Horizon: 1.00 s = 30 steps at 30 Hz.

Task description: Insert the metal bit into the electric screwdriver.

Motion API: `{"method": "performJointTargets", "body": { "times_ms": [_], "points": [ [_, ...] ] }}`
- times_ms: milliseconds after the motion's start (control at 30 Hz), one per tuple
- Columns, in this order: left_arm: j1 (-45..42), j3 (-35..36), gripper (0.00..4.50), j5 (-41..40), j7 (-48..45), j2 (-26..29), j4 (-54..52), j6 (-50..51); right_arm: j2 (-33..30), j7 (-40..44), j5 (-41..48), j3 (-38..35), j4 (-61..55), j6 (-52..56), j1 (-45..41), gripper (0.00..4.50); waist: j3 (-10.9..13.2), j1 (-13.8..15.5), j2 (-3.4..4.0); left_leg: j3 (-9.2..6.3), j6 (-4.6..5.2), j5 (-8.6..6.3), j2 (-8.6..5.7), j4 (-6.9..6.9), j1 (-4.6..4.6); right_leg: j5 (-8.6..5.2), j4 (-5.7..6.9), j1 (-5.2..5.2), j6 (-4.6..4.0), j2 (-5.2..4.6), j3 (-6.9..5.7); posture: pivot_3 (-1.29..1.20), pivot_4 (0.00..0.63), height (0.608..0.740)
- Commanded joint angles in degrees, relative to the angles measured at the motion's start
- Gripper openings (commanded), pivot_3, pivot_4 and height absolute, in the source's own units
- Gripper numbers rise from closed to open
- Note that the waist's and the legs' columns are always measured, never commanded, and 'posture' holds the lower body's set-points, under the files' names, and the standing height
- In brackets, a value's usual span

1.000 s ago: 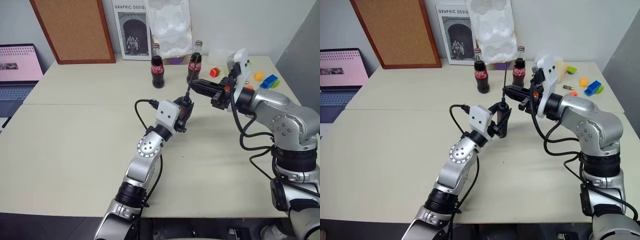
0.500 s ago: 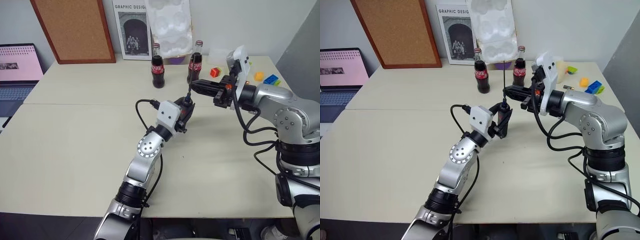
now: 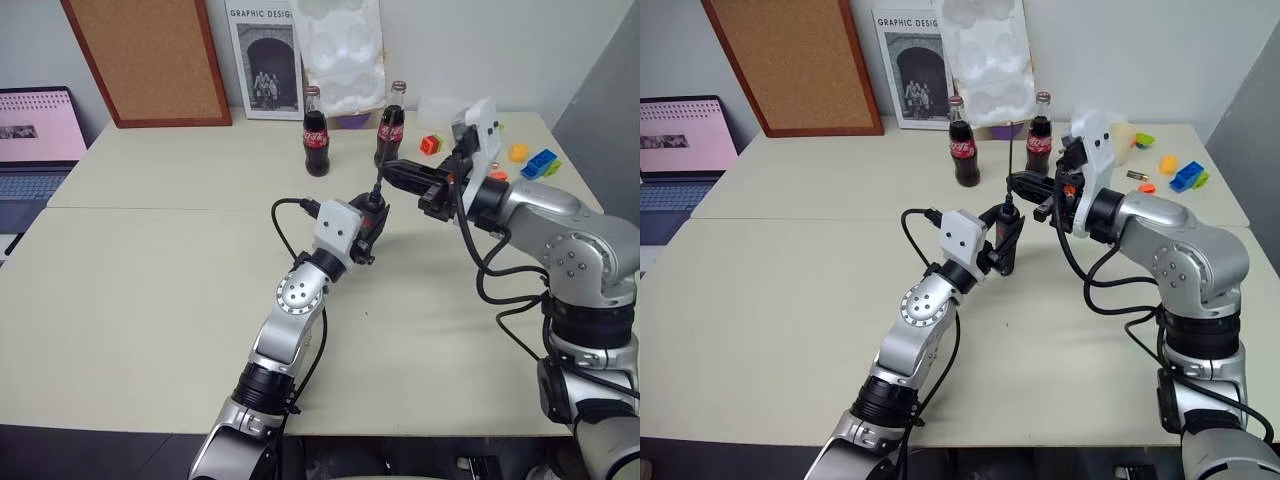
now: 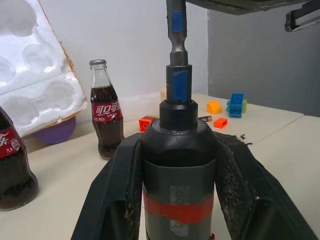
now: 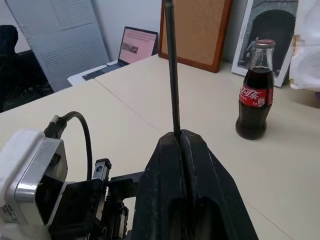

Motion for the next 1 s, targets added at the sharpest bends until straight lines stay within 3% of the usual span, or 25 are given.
{"method": "performJointTargets", "body": {
  "times_ms": [33, 667, 1000],
  "points": [
    [-0.7, 0.8, 1.64, 0.5, 0.9, -0.2, -0.4, -0.2, 0.9, -1.8, 0.8, 0.3, -0.7, 2.7, 2.7, 0.0, 0.0, 0.0, 0.0, 0.0, 0.0, 0.0, 0.01, 0.0, 0.0, 0.0, 0.0, 0.0, 0.0, 0.0, -0.01, 0.0, 0.15, 0.74],
    [-0.6, 0.4, 1.64, 0.8, 0.8, 0.0, -0.2, -1.0, 3.6, -7.6, 2.9, -0.5, -2.9, 6.4, 1.5, 0.0, 0.0, -0.1, 0.0, -0.01, 0.0, 0.0, 0.0, 0.0, 0.01, -0.13, 0.01, 0.0, 0.22, 0.0, 0.0, 0.0, 0.15, 0.74],
    [-0.4, 0.2, 1.64, 0.7, 0.7, 0.0, -0.3, -1.2, 1.5, -5.2, 2.7, 0.7, -3.9, 6.2, 0.1, 0.0, 0.0, -0.1, 0.0, 0.0, 0.0, 0.0, 0.0, -0.03, 0.0, -0.14, -0.02, -0.01, 0.21, 0.0, -0.01, 0.0, 0.15, 0.74]
  ]
}}
